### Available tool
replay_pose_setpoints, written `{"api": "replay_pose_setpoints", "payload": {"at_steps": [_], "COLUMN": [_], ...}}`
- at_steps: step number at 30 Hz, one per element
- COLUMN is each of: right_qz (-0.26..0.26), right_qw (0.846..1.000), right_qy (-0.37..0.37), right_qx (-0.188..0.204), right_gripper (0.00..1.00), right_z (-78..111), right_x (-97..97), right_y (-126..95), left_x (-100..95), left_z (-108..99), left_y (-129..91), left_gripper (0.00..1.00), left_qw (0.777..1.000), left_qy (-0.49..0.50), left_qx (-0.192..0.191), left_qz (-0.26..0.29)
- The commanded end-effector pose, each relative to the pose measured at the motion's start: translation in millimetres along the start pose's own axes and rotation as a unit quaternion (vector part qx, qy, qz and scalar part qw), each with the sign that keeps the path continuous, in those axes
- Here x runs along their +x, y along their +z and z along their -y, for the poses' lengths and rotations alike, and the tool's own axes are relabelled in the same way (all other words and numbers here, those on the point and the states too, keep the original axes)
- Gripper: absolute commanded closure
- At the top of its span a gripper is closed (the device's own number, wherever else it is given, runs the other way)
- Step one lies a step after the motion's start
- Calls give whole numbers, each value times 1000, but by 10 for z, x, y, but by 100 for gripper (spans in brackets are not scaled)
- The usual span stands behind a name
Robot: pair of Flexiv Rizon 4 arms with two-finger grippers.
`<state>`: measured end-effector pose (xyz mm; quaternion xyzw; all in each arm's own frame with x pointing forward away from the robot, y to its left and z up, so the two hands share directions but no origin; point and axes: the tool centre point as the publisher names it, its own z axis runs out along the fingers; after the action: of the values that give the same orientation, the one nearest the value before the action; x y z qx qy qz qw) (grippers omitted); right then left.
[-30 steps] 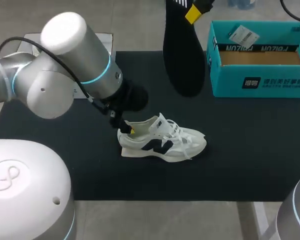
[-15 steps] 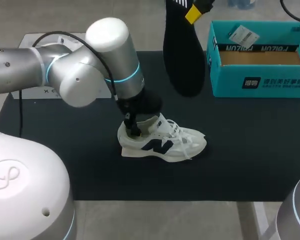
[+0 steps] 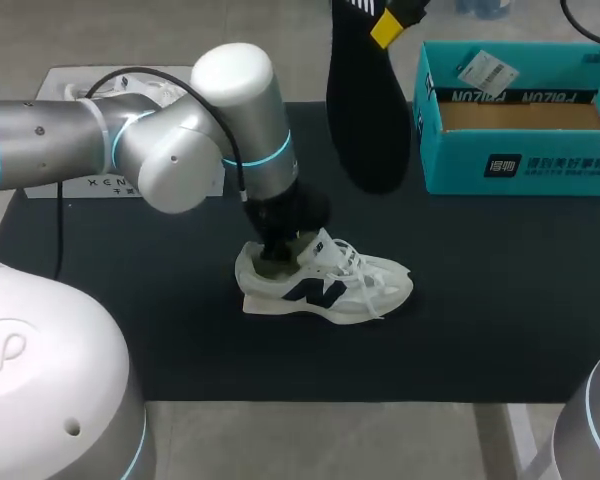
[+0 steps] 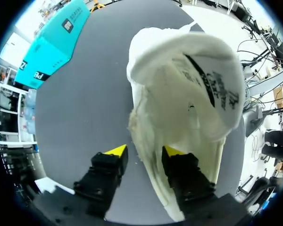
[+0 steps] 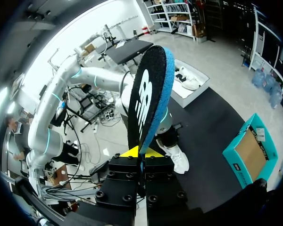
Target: Take the shoe out of the shoebox, open the shoe tongue, remove and reinsert the insole, then place the shoe into the shoebox
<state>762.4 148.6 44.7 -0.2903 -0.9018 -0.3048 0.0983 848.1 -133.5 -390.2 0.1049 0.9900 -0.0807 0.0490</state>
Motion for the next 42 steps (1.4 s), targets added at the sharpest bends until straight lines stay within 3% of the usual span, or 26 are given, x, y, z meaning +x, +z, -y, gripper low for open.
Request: {"api": "replay_pose_setpoints", "payload": {"at_steps": [1, 11, 19, 20, 24, 29, 36, 38, 42], "right_qz": [0, 0, 0, 0, 0, 0, 7, 9, 18], "right_qw": [1000, 1000, 1000, 1000, 1000, 1000, 1000, 1000, 1000], "right_qy": [0, 0, 0, 0, 0, 0, 4, 6, 15], "right_qx": [0, 0, 0, 0, 0, 0, -2, -1, 1], "right_gripper": [100, 100, 100, 100, 100, 100, 100, 100, 100], "right_z": [-2, -2, -2, -2, -2, -2, 34, 41, 95], "right_x": [-3, -3, -3, -3, -3, -3, 107, 154, 215], "right_y": [5, 5, 5, 5, 5, 5, -147, -197, -323], "left_x": [8, -19, -152, -169, -161, -189, -81, -35, 51], "left_z": [-50, -23, 155, 187, 296, 414, 554, 601, 679], "left_y": [-42, -86, -386, -425, -632, -738, -836, -824, -828], "left_gripper": [100, 100, 100, 100, 100, 100, 100, 100, 100], "left_qw": [1000, 999, 989, 982, 951, 909, 870, 862, 842], "left_qy": [3, 22, 135, 181, 293, 405, 479, 499, 531], "left_qx": [6, 20, 54, 49, 62, 58, 89, 70, 80], "left_qz": [-3, -18, -34, -23, -81, -71, -76, -51, -52]}}
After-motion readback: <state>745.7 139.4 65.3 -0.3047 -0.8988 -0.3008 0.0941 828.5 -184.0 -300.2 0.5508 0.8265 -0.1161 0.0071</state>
